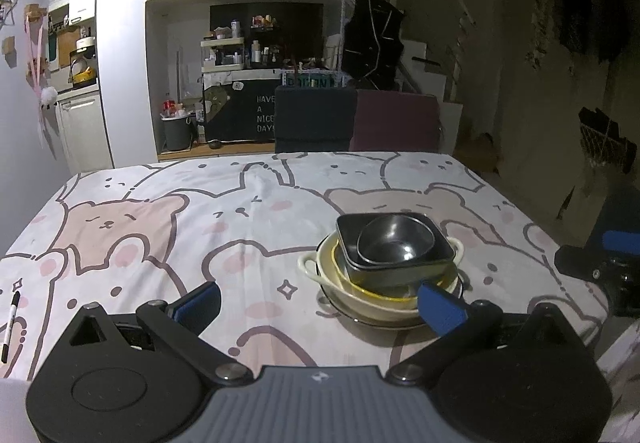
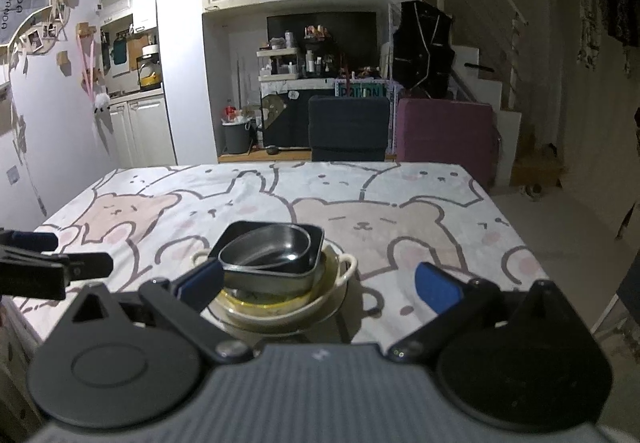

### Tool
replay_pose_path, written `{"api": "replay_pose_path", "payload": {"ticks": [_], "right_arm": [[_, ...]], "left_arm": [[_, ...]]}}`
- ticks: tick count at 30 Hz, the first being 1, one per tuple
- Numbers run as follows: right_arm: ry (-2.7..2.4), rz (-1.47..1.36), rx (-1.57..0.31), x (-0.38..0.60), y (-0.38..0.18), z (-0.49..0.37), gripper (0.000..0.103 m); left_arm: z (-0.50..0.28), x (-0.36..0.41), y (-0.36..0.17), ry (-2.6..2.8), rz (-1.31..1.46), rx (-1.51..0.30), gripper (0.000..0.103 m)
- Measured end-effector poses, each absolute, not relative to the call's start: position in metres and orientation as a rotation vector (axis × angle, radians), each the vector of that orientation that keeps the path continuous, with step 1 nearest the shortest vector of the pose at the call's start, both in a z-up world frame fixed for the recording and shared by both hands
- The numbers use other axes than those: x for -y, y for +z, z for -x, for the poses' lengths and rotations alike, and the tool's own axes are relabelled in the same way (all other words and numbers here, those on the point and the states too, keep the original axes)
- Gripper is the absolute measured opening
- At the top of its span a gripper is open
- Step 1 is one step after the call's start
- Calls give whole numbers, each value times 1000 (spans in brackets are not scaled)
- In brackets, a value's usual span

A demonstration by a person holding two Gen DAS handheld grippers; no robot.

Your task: Organize plates and bowls

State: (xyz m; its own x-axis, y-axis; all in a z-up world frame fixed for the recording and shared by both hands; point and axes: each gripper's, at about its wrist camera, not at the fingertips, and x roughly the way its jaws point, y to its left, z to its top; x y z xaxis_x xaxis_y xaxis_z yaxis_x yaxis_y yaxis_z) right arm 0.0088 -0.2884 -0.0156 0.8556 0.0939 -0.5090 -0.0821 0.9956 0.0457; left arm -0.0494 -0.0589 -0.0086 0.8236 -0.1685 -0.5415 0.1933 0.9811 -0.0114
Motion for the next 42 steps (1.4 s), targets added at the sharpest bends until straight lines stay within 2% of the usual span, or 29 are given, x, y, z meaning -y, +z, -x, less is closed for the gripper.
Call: {"api": "replay_pose_path", "payload": {"ticks": [42], "right_arm": [[85, -31, -555, 288, -22, 1, 103]], "left_arm": [[57, 59, -12, -215, -58, -555, 103]]}}
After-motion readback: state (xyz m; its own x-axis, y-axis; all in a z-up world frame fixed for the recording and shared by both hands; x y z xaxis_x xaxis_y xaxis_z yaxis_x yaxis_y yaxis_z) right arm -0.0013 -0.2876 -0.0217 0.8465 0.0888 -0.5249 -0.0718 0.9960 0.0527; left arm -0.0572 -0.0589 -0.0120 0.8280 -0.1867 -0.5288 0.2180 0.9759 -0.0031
